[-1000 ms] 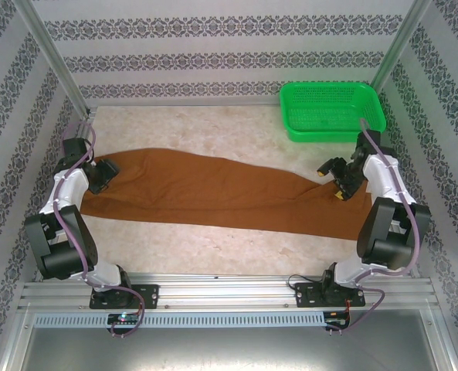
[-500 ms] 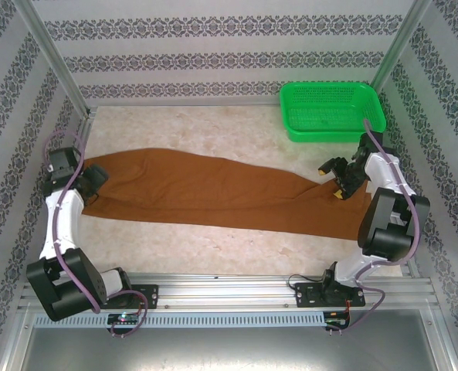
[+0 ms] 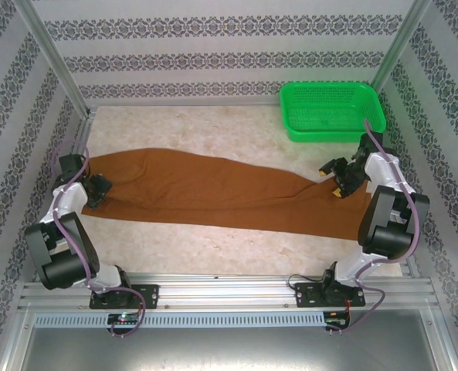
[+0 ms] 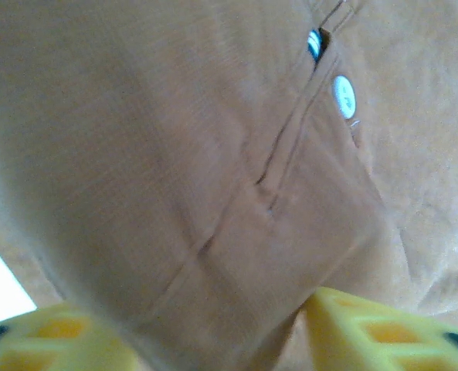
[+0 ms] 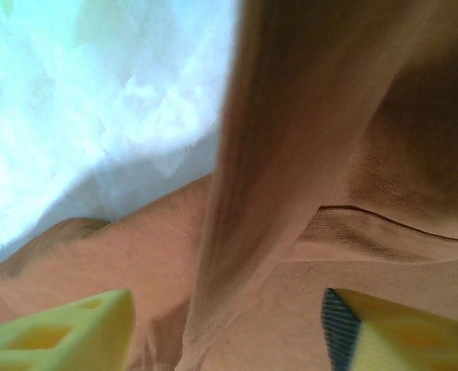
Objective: Roll up the long pants
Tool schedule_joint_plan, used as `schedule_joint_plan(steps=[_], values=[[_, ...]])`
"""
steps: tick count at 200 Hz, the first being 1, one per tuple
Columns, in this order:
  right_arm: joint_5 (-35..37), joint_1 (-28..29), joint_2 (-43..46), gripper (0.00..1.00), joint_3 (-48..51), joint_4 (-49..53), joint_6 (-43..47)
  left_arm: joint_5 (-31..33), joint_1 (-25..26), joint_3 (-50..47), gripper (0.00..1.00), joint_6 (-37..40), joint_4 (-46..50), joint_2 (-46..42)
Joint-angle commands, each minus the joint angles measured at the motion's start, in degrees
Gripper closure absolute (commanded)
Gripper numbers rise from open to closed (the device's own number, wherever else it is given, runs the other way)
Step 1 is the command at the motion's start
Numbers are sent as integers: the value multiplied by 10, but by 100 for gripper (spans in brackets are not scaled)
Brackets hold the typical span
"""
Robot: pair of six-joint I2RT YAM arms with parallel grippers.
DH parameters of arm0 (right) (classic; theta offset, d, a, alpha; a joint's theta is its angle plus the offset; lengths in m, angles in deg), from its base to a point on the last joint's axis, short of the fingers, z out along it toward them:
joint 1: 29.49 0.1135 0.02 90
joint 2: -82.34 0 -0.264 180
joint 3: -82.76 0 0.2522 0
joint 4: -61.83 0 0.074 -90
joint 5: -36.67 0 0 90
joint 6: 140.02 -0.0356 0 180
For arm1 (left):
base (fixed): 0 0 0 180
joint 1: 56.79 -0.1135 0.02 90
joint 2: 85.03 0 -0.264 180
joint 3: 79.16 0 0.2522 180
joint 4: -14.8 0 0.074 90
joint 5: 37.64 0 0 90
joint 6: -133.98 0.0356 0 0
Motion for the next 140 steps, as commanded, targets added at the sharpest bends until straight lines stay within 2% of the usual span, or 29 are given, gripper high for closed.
schedule_joint_plan(steps=[1,8,21,98,140], values=[[-7,-10,-2,82,2,-10,7,-15,-5,37,67,8,-30,22],[-6,-13,-6,100,-3,-9,7,-19,-4,41,79,6,-31,24],[-3,-21,-11,100,-10,-7,3,-18,-5,42,100,-1,-37,15],[-20,-39,-17,100,-109,10,-12,-16,-4,87,100,-35,-44,-34],[-23,-38,-16,100,-190,32,-20,-21,-3,164,100,-50,-36,10]])
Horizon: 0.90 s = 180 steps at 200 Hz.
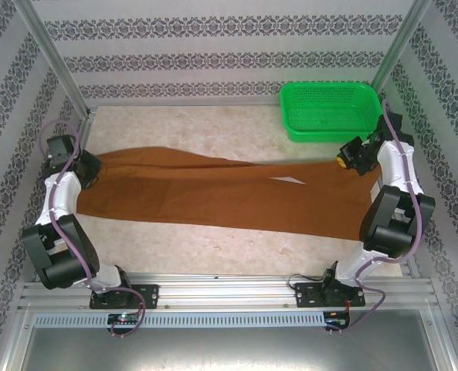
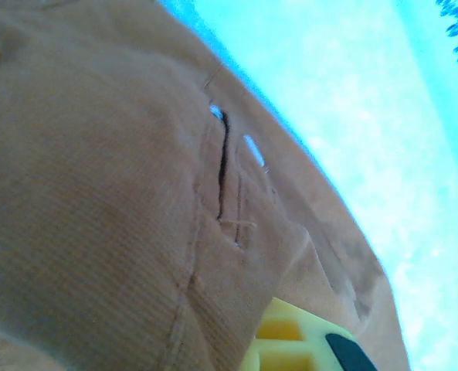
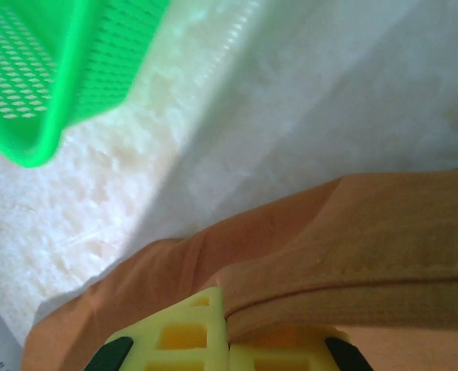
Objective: Roll up the long pants
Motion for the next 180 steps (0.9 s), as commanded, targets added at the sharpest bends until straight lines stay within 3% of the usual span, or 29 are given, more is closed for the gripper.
schedule_joint_plan(steps=[1,39,113,180], values=[[6,-7,-2,100,-52,15,-8,17,-3,53,100,-20,-25,16],[12,-8,10,100,-78,49,10,9,-1,83,100,-17,-14,17],[10,-35,150,100,214,15,13,17,-2,9,100,33,38,-36],[26,-62,212,100,322,55,46,69,-8,-97,100,60,55,-106]])
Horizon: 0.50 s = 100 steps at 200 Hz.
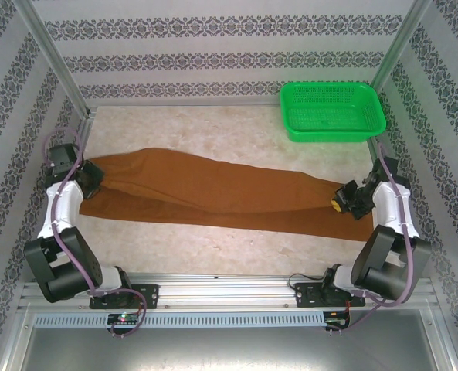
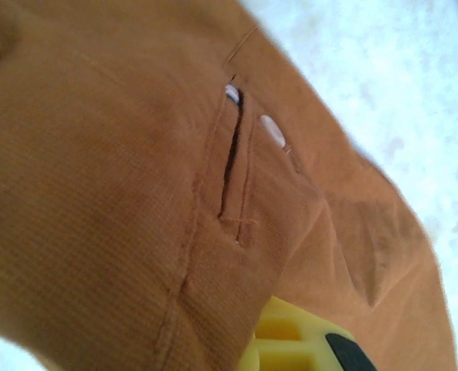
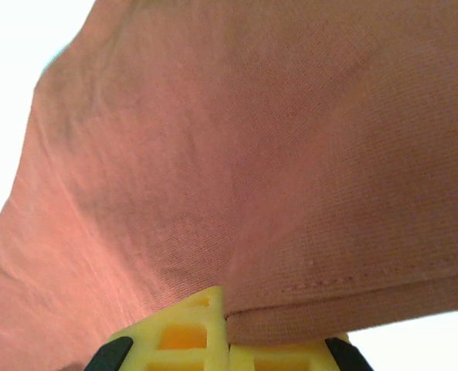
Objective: Roll up the long pants
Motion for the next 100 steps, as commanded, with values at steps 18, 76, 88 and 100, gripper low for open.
schedule_joint_plan(steps=[18,76,88,100], values=[[29,-37,31,100,43,29,27,53,-23,-44,100,18,11,-70],[24,-75,52,100,47,-4,7,47,-29,-43,100,15,7,-84],[4,-78,34,100,30,-20,-1,40,-29,-36,100,10,-12,-73],[-21,-77,1,100,-8,-15,-3,35,-29,-14,100,1,-27,-48]])
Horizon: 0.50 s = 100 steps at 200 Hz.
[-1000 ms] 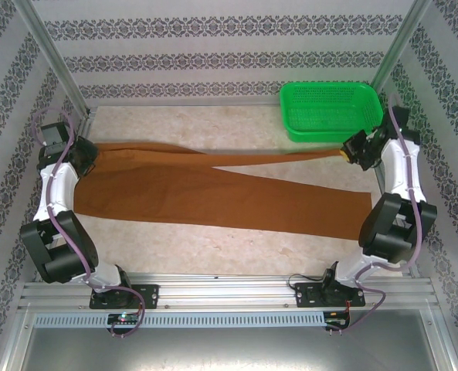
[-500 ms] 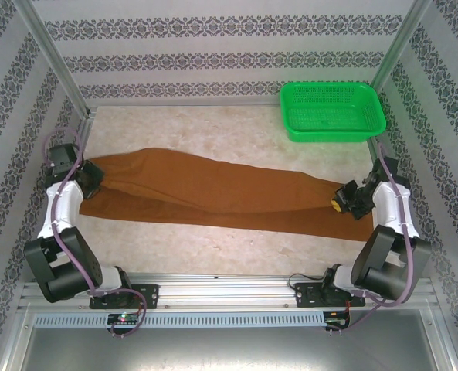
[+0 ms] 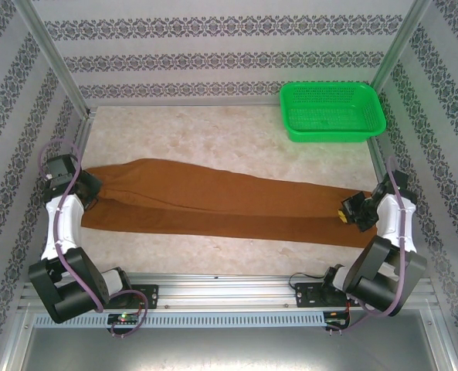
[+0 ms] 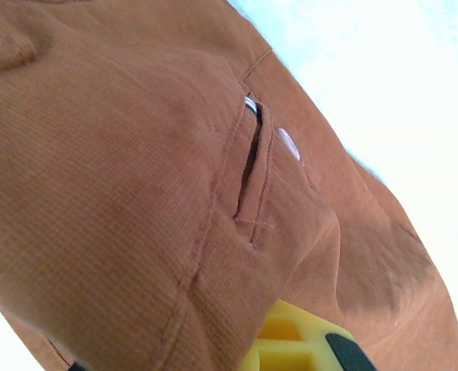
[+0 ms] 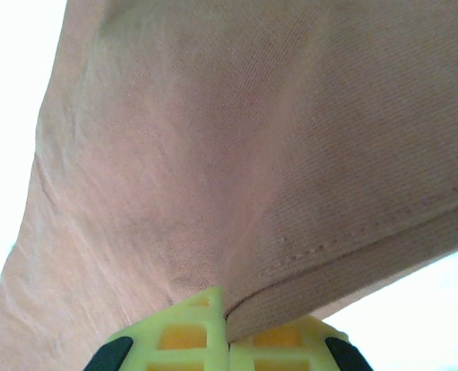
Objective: Roll up the long pants
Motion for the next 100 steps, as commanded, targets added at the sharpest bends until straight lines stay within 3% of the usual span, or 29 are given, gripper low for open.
schedule_joint_plan(steps=[1,40,100], values=[[-26,-10,-45,100,-55,-26,-14,10,-10,34,100,-7,-50,26],[-27,-11,-74,100,-158,-18,-33,-17,-10,143,100,-31,-47,111],[1,-12,-4,100,-137,15,-25,1,-12,205,100,-5,30,37]])
